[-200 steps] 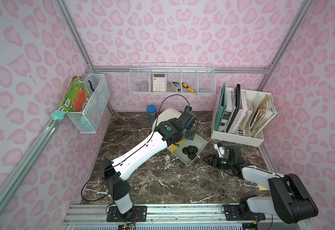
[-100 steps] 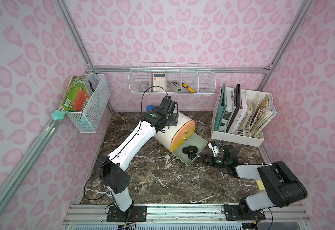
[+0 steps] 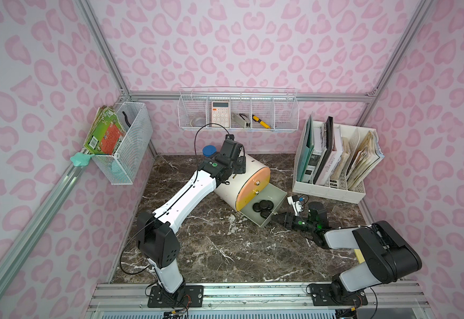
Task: Put the bluetooth earphones in the drawer according to color
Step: Close the drawer in the storage box.
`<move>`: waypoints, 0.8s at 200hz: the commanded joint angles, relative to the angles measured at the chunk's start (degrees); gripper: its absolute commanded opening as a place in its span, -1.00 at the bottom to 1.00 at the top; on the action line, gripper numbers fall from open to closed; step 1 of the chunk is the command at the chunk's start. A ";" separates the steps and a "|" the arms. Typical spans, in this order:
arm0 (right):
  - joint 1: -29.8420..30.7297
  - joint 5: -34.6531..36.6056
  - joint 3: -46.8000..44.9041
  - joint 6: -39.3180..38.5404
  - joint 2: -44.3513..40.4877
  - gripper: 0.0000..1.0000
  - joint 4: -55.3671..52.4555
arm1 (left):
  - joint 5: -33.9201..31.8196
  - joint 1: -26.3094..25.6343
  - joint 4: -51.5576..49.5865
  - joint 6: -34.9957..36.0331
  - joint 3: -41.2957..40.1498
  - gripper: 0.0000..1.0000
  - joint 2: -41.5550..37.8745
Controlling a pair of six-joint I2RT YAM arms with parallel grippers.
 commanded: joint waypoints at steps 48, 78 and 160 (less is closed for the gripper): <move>4.27 1.97 1.00 8.63 7.96 -0.36 17.10 | 4.37 0.03 -9.82 -1.81 -2.15 0.52 0.68; 5.04 2.89 2.78 10.24 11.18 -0.36 20.06 | 5.06 0.03 -9.80 -2.18 -2.40 0.52 0.65; 6.60 5.12 10.62 14.30 21.02 -0.41 25.97 | 7.31 0.04 -9.77 -2.22 -2.03 0.52 0.88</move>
